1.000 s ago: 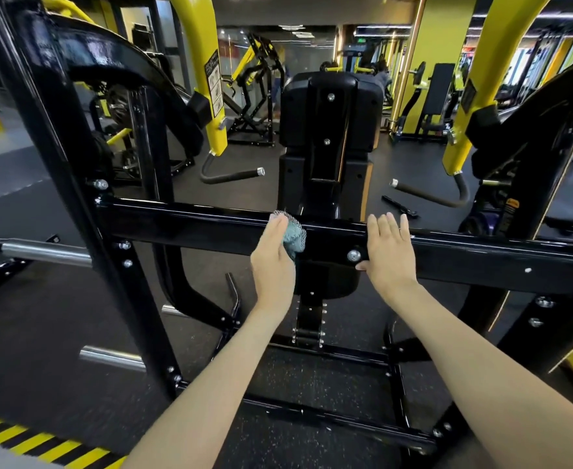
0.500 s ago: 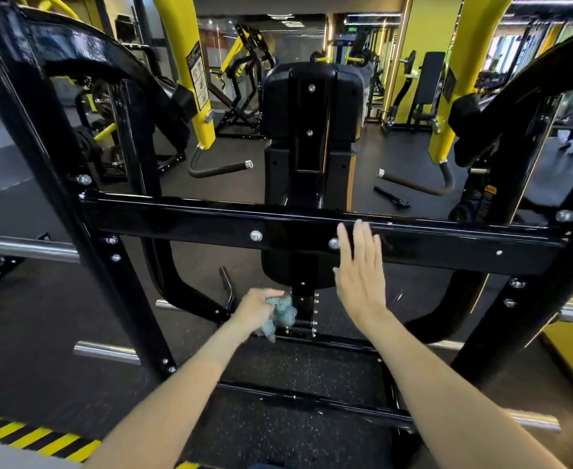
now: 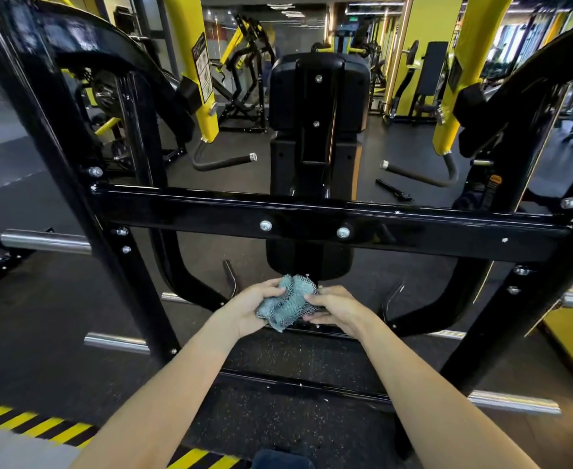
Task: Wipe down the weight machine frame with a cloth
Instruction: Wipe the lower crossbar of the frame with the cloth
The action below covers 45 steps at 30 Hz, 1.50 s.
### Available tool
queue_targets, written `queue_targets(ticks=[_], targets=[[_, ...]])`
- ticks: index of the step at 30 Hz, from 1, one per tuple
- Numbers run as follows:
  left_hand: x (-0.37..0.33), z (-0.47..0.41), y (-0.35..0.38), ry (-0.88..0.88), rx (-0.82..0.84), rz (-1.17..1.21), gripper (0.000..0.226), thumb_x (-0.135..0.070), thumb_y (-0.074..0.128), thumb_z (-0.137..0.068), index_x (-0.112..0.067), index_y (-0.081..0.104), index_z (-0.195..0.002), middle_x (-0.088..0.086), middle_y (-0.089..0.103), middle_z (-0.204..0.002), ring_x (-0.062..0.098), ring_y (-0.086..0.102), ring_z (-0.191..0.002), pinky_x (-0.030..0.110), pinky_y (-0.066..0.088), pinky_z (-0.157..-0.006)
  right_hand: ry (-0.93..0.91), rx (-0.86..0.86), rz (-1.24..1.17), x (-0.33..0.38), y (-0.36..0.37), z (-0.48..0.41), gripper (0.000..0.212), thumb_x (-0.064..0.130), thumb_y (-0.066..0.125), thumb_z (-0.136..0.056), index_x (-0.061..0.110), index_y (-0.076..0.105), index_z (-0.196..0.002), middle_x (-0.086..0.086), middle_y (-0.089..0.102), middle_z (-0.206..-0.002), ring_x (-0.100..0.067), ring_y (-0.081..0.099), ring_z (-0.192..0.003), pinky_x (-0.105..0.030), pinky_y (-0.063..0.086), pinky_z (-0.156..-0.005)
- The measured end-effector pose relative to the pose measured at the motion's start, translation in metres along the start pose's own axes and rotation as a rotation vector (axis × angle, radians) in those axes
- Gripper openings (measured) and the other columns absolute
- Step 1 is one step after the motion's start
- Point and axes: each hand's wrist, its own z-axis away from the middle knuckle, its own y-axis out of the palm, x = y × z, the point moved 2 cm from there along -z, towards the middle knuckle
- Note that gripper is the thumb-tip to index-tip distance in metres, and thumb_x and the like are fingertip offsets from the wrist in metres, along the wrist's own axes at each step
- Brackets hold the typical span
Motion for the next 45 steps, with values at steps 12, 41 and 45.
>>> queue_targets(ticks=[12,41,45], targets=[[0.019,-0.005,0.000,0.115,-0.139,-0.230,0.032,-0.015,0.058,-0.095,-0.024,0.056,-0.125,0.002,0.063,-0.118,0.018,0.059,-0.108,0.041,0.049,-0.093,-0.014,0.028,-0.110,-0.004,0.015,-0.004,0.027,0.027,0.065,-0.091,0.008,0.068,-0.111,-0.009,0.070,-0.110,-0.022,0.065,-0.104,-0.035,0.053,-0.090],[0.019,-0.011,-0.007,-0.087,0.205,-0.525,0.040,0.011,0.052,-0.087,-0.004,0.055,-0.124,0.012,0.060,-0.129,0.022,0.053,-0.124,0.037,0.033,-0.112,-0.081,-0.008,-0.330,0.029,0.003,0.016,0.024,-0.001,0.040,-0.100,0.008,0.062,-0.104,-0.009,0.066,-0.099,-0.022,0.062,-0.094,-0.048,0.049,-0.093],[0.013,-0.018,-0.002,-0.061,0.189,-0.572,0.018,-0.014,0.064,-0.088,-0.011,0.065,-0.106,0.006,0.066,-0.117,0.023,0.057,-0.115,0.041,0.036,-0.110,-0.031,-0.160,-0.246,0.012,-0.020,0.018,0.027,0.005,0.036,-0.104,0.007,0.056,-0.122,-0.012,0.064,-0.115,-0.028,0.061,-0.109,-0.049,0.050,-0.094]])
